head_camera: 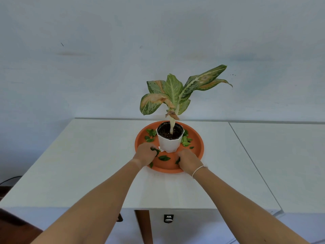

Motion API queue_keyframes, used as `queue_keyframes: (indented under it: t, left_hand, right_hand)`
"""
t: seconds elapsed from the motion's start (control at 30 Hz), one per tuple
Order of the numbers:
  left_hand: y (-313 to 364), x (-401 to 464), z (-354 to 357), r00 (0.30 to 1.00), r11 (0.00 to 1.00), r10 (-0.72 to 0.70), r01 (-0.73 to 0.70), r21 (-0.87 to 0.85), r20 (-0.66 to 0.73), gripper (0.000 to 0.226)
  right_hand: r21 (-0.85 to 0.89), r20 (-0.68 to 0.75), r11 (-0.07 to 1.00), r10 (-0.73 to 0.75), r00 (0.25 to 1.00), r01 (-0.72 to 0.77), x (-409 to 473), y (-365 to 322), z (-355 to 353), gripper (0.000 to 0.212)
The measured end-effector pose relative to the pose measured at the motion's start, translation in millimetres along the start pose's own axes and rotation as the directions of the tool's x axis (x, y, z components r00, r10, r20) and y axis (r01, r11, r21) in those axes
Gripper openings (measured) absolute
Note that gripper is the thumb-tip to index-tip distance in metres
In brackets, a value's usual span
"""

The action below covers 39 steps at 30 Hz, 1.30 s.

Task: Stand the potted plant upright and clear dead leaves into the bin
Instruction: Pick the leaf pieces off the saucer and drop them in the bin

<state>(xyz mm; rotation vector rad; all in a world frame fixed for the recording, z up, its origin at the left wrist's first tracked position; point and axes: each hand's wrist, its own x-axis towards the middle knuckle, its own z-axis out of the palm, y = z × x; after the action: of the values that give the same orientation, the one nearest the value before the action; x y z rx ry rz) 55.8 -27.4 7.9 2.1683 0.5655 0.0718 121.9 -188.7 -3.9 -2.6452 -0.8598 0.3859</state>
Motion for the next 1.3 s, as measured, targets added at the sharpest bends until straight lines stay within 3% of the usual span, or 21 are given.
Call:
queue_keyframes:
  t: [0.07,0.13,0.23,0.3,0.37,0.43,0.5,0.67,0.77,1.0,1.17,1.3]
  left_hand:
    - [3.1,-1.9,-4.4,1.0,0.996,-0.027,0.028,-0.08,0.016,0.017]
    - [6.0,-3.9,-8.2,0.998,0.986,-0.052,0.058,-0.156,0.04,0.018]
    - [7.6,-5.6,-11.6,0.993,0.957,-0.094,0.11,-0.267,0.074,0.031]
    - [6.7,-5.6,-12.4,0.988,0.926,-0.126,0.151,-0.346,0.094,0.035]
    - [6.2,-5.5,-12.1,0.979,0.882,-0.174,0.203,-0.426,0.105,0.034]
    - [7.5,-6.0,-11.3,0.965,0.811,-0.238,0.26,-0.524,0.11,0.031]
    - [10.6,-8.2,-10.9,0.944,0.712,-0.303,0.315,-0.627,0.13,0.029]
    - [15.4,-13.2,-12.2,0.921,0.461,-0.372,0.293,-0.838,0.117,0.022]
    - [15.3,-14.7,-13.7,0.922,0.395,-0.377,0.245,-0.886,0.086,0.02]
    - [14.6,-13.9,-8.2,0.919,0.466,-0.39,0.258,-0.846,0.065,0.025]
    - [11.7,-13.1,-7.4,0.921,0.596,-0.388,0.276,-0.754,0.03,0.033]
    - [6.4,-19.5,-8.6,0.938,0.634,-0.347,0.257,-0.729,0.028,0.032]
  right_hand:
    - [0.011,0.015,0.999,0.037,0.999,-0.038,0.6,0.2,-1.5,0.04]
    - [0.098,0.044,0.986,0.131,0.99,-0.134,4.7,-0.5,-5.7,0.028]
    - [0.416,0.122,0.848,0.305,0.944,-0.328,10.9,1.7,-15.3,0.018]
    - [0.709,0.21,0.583,0.362,0.908,-0.397,8.6,0.1,-24.1,0.01]
    - [0.91,0.295,0.194,0.319,0.9,-0.367,2.2,-3.1,-31.9,0.013]
    - [0.945,0.327,-0.085,0.309,0.893,-0.317,-1.3,-3.3,-35.6,0.022]
    - [0.926,0.355,-0.247,0.306,0.883,-0.287,-3.5,-2.2,-36.9,0.023]
    - [0.894,0.38,-0.356,0.277,0.882,-0.273,-11.7,-1.8,-40.3,0.022]
    - [0.856,0.41,-0.448,0.285,0.866,-0.258,-10.9,0.4,-41.5,0.021]
    - [0.742,0.431,-0.655,0.299,0.851,-0.145,-6.0,1.9,-37.1,0.013]
    - [0.751,0.436,-0.65,0.352,0.828,-0.119,-4.9,2.6,-38.3,0.03]
    - [0.759,0.44,-0.647,0.417,0.795,-0.081,-5.9,4.5,-37.3,0.035]
